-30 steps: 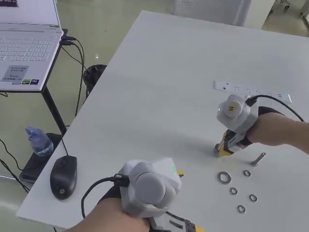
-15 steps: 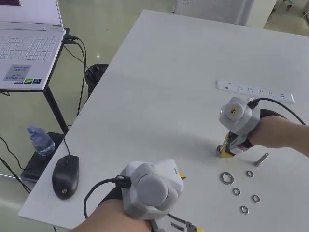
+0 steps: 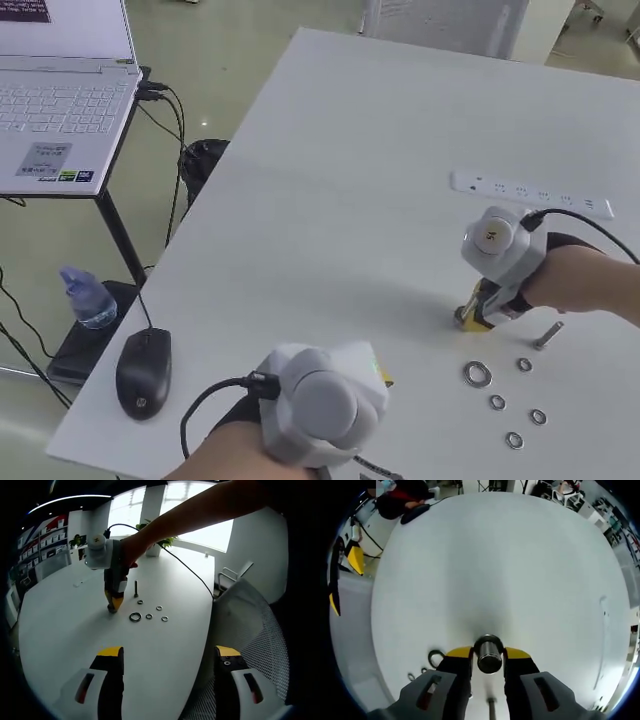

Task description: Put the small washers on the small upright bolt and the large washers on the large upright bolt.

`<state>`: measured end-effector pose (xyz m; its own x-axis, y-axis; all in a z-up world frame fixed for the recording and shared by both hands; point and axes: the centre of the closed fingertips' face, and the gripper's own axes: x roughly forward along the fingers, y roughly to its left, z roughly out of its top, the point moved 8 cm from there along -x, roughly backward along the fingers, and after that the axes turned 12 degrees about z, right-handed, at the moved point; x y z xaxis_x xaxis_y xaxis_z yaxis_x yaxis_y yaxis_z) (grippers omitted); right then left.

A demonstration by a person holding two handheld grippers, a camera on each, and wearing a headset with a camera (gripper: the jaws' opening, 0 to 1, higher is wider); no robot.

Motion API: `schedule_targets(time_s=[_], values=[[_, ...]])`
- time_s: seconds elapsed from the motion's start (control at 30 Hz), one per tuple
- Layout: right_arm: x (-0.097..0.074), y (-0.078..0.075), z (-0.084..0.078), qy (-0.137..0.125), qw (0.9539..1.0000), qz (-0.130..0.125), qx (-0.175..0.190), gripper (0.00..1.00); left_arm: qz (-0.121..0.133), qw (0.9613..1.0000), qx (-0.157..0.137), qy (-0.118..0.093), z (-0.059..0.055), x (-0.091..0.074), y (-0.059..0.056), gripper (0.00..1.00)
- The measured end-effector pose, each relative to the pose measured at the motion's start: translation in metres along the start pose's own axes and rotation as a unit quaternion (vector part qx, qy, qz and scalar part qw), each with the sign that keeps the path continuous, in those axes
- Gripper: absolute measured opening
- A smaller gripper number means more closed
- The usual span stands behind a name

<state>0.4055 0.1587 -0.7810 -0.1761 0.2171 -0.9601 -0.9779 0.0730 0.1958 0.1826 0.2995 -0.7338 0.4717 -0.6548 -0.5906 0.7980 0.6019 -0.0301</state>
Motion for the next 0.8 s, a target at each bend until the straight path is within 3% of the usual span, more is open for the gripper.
schedule_targets(time_s=[0.2, 0.43, 0.57, 0.8], values=[[-0.001, 0.001, 0.0, -0.025, 0.9997, -0.004, 0.005, 0.4, -0.003, 1.0, -0.001, -0.001, 0.0, 0.0, 0.0, 0.73], [-0.012, 0.003, -0.004, -0.021, 0.9997, -0.009, 0.012, 0.4, -0.004, 0.9999, 0.001, -0.01, 0.004, -0.001, 0.001, 0.75], [-0.024, 0.006, -0.004, -0.031, 0.9993, -0.011, 0.018, 0.4, -0.008, 0.9999, 0.003, -0.015, 0.008, -0.001, -0.002, 0.78], [-0.042, 0.006, -0.009, -0.037, 0.999, -0.012, 0.019, 0.41, -0.009, 0.9995, -0.022, -0.021, 0.013, -0.001, -0.003, 0.82]])
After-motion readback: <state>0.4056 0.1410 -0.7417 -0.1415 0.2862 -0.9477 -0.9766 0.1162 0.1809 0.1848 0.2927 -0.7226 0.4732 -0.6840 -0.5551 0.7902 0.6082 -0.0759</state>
